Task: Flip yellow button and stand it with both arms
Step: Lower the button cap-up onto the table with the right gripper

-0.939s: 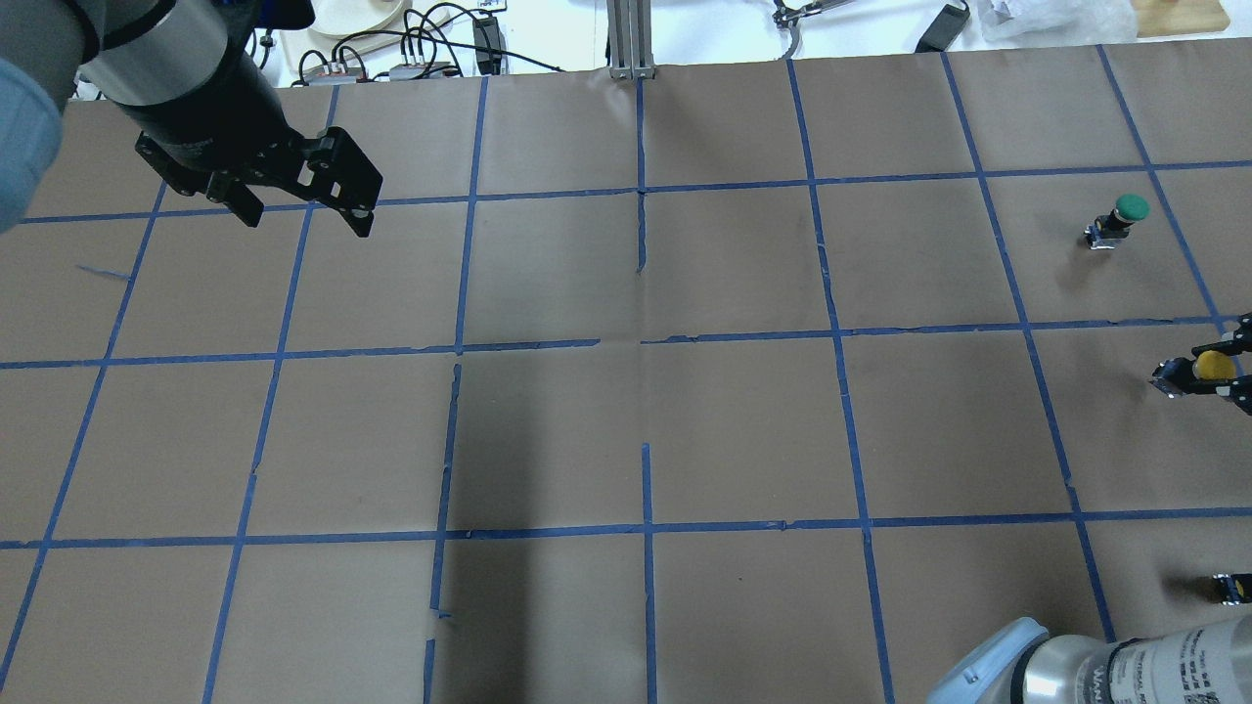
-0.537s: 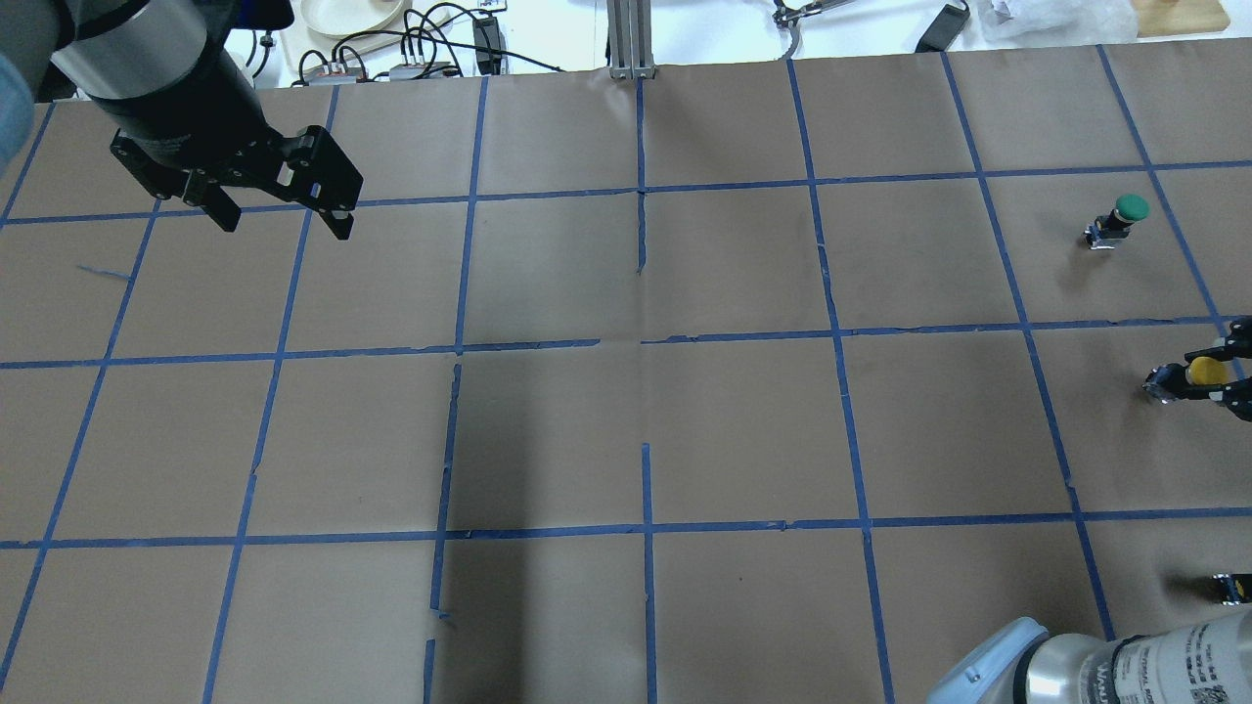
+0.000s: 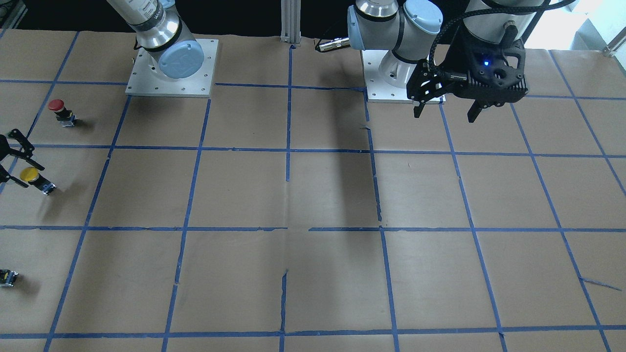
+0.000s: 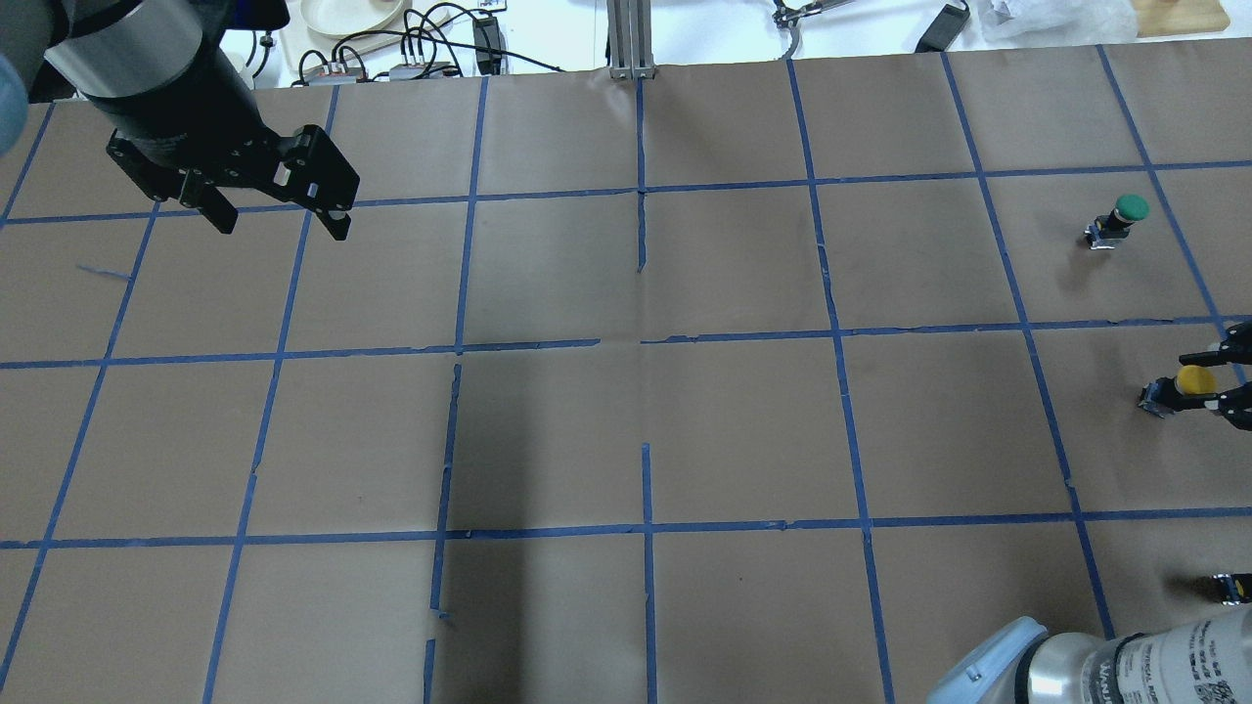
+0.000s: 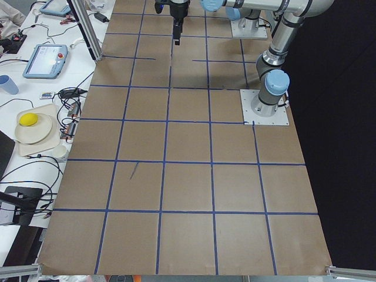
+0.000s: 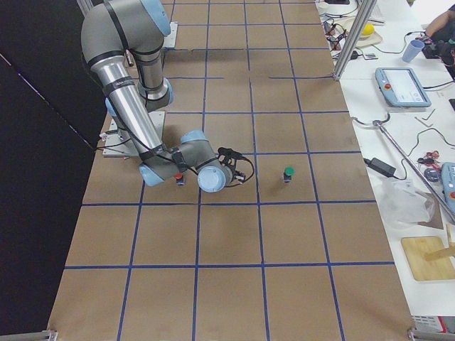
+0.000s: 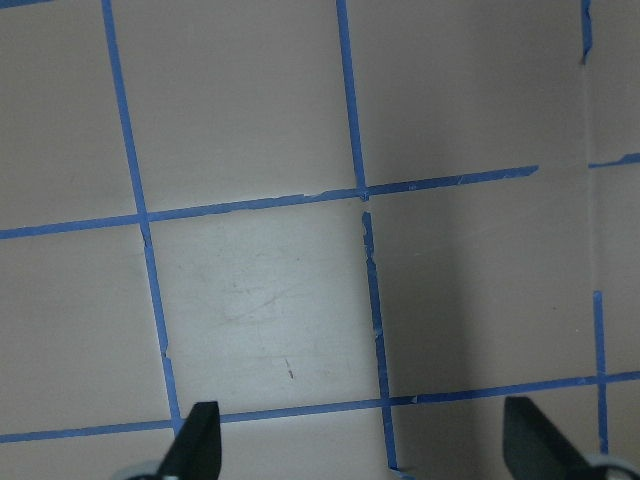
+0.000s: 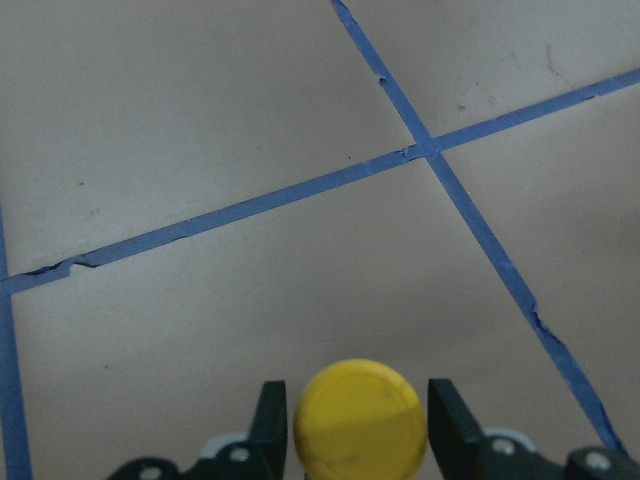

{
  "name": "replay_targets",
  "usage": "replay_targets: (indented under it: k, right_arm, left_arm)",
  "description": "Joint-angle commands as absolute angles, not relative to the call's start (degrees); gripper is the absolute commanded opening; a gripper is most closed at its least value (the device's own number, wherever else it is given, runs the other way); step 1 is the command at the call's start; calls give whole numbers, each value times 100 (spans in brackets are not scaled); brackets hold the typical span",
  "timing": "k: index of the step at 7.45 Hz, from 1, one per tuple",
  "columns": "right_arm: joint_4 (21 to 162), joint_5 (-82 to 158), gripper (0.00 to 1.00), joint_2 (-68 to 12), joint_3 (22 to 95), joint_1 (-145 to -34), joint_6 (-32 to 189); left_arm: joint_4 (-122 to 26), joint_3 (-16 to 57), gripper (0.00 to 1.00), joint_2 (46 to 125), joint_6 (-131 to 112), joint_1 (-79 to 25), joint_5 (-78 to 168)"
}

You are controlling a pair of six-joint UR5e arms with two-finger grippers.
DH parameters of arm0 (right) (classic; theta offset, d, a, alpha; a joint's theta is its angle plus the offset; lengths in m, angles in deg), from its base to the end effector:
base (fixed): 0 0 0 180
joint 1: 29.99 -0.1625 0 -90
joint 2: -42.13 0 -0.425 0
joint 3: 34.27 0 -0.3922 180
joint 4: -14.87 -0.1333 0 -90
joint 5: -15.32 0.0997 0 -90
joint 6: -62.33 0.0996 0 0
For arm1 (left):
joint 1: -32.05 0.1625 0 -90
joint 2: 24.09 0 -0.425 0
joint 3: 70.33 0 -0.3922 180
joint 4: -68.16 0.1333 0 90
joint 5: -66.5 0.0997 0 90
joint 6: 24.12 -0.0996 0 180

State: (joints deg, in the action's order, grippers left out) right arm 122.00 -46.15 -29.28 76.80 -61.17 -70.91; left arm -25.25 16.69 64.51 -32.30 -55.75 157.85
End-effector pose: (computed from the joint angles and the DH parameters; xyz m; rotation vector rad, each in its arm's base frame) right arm -0.3307 -0.4115 0.1960 -1.5302 2.2423 -0.7422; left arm -0.1124 -0.4867 0.5195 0.1623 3.1123 -0.0230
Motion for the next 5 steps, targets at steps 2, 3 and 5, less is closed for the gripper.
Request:
replay_targets:
  k: [2,3,5]
  right_arm:
    - [12192,-4620,99,-2967,7673,-6119,-6532]
    - [12192,-4725,99,-3028,7647,-6137,-6050]
    - [12113,-5154,99,-3396,7367,-6233,-4812]
  left_arm:
    - [-2527,1720,99,6432,-3229,-5575,15782]
    - [-2527,1738,99,6415,-3229,-5575,15782]
    - [-2527,1774,100,6388,-3238,-5584,15782]
